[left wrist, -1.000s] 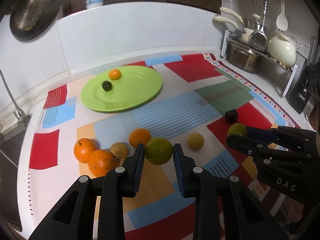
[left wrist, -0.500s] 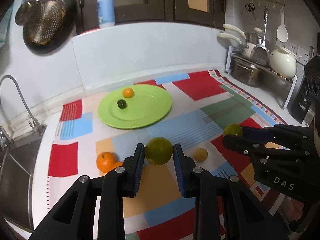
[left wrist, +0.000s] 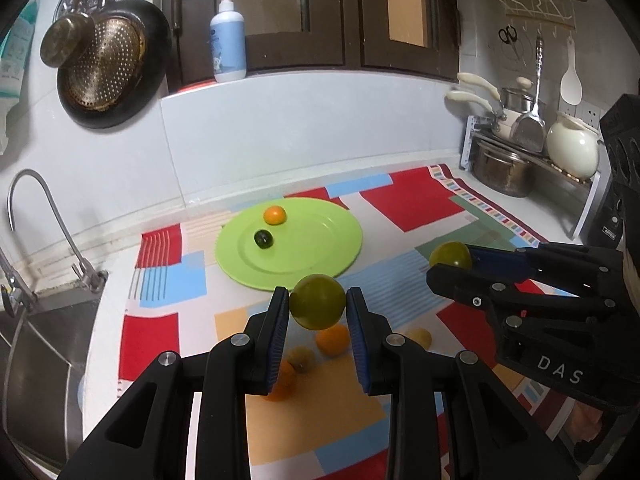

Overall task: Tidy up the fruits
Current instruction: 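Lift and carry both green fruits in the left and right tools toward the green plate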

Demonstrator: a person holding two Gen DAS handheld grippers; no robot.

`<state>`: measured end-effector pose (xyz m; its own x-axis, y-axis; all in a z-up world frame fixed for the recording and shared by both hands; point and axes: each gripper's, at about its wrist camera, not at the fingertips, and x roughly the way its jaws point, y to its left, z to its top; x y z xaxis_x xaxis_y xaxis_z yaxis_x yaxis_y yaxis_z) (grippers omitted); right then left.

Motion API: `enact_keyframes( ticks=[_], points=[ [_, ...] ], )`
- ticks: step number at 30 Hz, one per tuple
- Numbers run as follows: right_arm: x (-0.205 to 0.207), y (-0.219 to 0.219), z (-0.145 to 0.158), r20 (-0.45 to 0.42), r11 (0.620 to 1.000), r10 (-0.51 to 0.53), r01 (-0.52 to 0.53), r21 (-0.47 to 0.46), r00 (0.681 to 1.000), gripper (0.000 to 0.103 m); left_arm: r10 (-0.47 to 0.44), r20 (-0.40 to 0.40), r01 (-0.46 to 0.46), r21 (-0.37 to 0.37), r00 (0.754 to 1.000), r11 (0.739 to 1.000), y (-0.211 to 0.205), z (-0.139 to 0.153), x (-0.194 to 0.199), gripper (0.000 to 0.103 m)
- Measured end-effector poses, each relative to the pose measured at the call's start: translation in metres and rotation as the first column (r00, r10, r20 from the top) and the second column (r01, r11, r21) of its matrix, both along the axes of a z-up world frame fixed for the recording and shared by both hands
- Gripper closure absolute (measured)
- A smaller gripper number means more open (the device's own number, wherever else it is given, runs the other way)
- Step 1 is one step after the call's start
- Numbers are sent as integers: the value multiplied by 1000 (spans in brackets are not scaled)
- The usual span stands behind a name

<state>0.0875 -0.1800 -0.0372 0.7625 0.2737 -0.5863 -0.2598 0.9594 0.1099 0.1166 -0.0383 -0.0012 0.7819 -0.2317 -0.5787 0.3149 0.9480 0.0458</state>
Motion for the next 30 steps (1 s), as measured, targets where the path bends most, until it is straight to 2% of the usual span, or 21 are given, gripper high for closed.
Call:
enact_keyframes(
  ticks=[9, 21, 30],
  points=[
    [22, 7, 14, 32, 999, 13, -14, 36, 999, 73, 4, 8, -4, -10, 1000, 1000, 7, 12, 22, 74],
    [81, 15, 19, -12, 996, 33, -31, 86, 999, 73, 11, 29, -10, -18, 1000, 1000, 15, 24, 68, 74],
    [120, 18, 22, -7, 996, 30, -29, 79, 1000, 73, 0, 34, 0, -6, 999, 1000, 15, 24, 108, 74]
  ],
)
